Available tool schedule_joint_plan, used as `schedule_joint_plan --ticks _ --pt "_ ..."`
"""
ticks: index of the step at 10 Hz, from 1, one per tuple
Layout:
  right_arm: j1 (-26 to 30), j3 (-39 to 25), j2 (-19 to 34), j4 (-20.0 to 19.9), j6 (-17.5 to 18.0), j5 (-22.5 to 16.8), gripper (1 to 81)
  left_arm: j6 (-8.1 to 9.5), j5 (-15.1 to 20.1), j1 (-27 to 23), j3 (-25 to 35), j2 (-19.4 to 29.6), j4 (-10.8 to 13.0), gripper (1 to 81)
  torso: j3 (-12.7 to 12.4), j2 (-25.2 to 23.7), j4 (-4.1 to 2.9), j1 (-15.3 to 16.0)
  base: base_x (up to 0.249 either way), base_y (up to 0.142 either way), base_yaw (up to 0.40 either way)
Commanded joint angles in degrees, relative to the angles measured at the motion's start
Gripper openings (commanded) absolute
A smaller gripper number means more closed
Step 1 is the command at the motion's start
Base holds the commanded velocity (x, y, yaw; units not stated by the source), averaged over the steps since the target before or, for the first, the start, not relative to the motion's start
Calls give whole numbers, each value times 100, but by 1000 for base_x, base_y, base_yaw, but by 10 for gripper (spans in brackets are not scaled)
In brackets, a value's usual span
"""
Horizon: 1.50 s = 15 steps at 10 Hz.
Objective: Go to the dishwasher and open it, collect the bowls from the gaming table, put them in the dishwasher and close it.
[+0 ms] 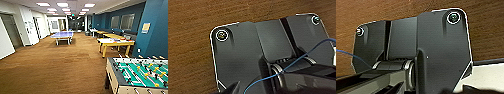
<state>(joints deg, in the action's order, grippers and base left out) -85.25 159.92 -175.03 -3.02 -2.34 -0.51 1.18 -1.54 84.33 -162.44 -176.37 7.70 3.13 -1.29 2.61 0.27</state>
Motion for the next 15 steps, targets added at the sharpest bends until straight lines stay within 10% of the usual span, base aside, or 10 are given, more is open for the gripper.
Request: schedule_joint_plan --ticks 1,15 --pt "311 3 10 -40 -12 -318 811 -48 277 -308 -25 5 -15 811 0 0 0 0 167 0 0" --pt "311 3 1 -40 -21 -318 811 -48 268 -299 -25 14 -15 811 2 6 0 9 179 34 0"
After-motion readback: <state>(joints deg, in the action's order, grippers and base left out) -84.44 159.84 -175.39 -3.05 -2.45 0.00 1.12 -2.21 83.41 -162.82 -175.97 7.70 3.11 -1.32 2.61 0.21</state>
